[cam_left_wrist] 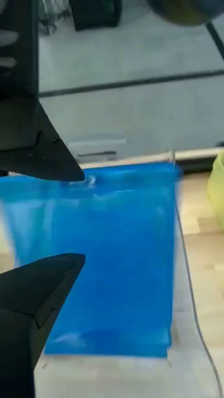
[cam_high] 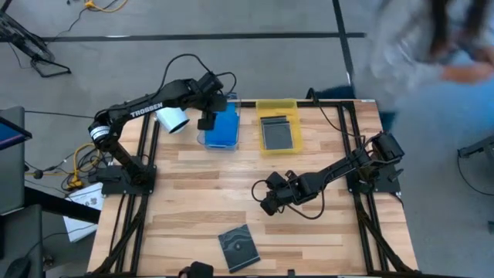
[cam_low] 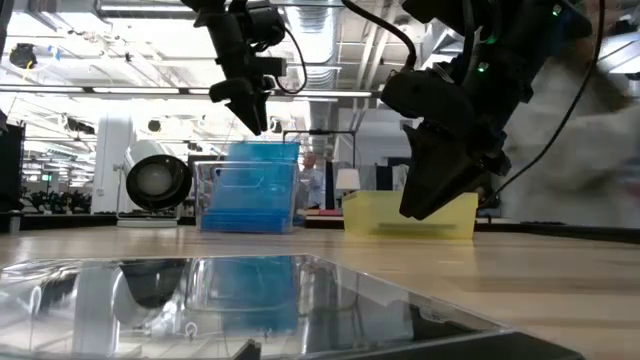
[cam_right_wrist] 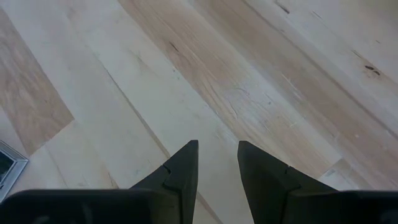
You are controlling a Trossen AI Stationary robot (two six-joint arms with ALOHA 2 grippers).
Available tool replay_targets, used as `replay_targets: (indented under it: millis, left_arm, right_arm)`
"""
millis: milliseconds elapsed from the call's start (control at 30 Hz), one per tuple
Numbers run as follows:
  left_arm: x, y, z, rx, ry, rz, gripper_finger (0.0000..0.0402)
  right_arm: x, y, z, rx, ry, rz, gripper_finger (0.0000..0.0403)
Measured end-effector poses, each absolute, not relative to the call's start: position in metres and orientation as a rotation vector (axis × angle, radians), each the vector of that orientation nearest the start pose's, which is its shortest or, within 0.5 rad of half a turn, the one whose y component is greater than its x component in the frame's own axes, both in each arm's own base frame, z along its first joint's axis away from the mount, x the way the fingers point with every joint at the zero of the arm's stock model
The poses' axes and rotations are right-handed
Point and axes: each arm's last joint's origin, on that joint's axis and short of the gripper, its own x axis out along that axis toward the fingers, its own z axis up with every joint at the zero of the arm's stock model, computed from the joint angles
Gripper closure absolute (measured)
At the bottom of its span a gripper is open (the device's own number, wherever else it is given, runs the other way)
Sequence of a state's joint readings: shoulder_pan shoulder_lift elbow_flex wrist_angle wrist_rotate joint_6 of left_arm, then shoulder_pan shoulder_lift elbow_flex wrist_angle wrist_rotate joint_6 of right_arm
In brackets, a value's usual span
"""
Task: Pick & place jewel cases by type
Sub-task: Put the blue CD case into the transparent bin, then put the black CD case into the yellow bin
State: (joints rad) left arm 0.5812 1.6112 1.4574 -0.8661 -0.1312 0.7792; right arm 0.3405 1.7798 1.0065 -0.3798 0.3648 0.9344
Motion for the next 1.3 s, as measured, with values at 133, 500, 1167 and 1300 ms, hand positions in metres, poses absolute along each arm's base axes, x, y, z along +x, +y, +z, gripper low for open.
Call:
replay_targets:
  millis: [133,500,1167,1300]
  left_arm:
    - [0.276,0.186,0.307,0.465,1.204,0.243,0.0206]
    - [0.273,0.178,0.312,0.288,1.147,0.288,0.0206]
    - [0.277,0.036,0.333,-0.389,0.919,-0.101,0.0207]
    - [0.288,0.0,0.305,-0.467,0.899,-0.143,0.0207]
  right_arm:
    - [0.315,0.101,0.147,0.444,0.958,-0.508,0.0294]
    - [0.315,0.101,0.147,0.422,0.964,-0.495,0.0294]
    - [0.324,0.128,0.156,0.283,0.902,-0.131,0.0294]
    - [0.321,0.144,0.158,0.246,0.882,-0.036,0.0294]
